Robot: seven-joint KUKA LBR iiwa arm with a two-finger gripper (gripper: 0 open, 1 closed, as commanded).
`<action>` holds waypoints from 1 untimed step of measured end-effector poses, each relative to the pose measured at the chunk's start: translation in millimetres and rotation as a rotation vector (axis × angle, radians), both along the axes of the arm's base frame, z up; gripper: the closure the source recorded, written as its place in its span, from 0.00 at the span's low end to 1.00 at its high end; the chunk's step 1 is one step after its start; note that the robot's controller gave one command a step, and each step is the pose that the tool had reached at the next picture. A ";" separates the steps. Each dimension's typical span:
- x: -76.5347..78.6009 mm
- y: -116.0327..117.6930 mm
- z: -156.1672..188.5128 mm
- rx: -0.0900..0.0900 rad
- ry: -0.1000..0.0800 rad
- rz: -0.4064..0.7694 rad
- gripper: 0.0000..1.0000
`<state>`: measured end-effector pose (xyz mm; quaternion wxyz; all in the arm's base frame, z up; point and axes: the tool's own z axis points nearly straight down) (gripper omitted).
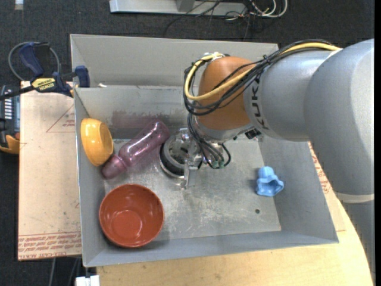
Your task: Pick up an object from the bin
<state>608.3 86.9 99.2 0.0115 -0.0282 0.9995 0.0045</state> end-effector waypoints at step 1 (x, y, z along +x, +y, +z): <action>-1.6 1.0 -26.1 -0.002 0.013 0.045 0.00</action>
Offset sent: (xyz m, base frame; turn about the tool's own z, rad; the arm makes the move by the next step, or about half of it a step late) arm 0.0267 0.0038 -0.0125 0.3818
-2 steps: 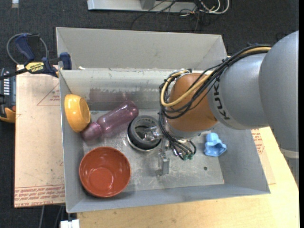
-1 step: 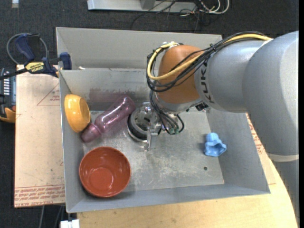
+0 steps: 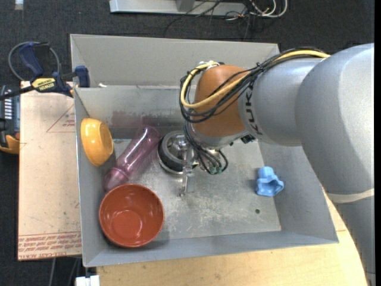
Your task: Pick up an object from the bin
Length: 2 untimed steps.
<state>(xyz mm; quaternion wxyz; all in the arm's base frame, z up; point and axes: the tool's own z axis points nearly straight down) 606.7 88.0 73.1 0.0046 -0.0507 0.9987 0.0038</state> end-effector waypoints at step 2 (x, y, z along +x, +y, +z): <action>24.9 4.3 10.5 0.004 0.008 -0.422 1.00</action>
Offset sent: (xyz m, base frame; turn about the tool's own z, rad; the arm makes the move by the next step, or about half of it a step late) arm 0.0000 0.0000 0.0000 0.0000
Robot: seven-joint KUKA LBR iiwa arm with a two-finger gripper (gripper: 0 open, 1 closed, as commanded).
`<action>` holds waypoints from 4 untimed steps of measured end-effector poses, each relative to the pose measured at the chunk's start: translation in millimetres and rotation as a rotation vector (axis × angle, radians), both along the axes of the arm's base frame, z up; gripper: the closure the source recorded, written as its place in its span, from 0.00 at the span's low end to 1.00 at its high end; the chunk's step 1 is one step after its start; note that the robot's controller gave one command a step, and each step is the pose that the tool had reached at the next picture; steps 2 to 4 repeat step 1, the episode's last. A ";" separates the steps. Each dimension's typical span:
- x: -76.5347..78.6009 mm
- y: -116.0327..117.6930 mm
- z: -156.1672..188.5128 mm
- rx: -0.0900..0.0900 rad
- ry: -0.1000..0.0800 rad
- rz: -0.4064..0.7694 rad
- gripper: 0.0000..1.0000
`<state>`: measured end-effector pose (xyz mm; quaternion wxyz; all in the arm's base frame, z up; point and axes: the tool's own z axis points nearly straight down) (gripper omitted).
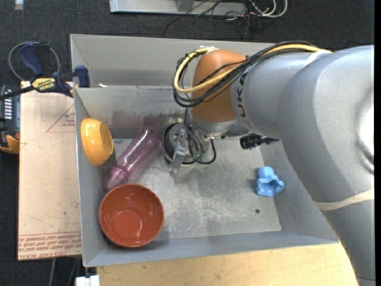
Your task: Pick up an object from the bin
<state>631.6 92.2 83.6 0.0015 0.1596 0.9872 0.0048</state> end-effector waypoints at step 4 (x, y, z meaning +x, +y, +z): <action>-6.8 -11.0 113.8 0.000 0.003 -0.006 1.00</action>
Offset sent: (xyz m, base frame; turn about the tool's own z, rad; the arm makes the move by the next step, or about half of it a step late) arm 0.0255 -0.0182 0.1609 0.0082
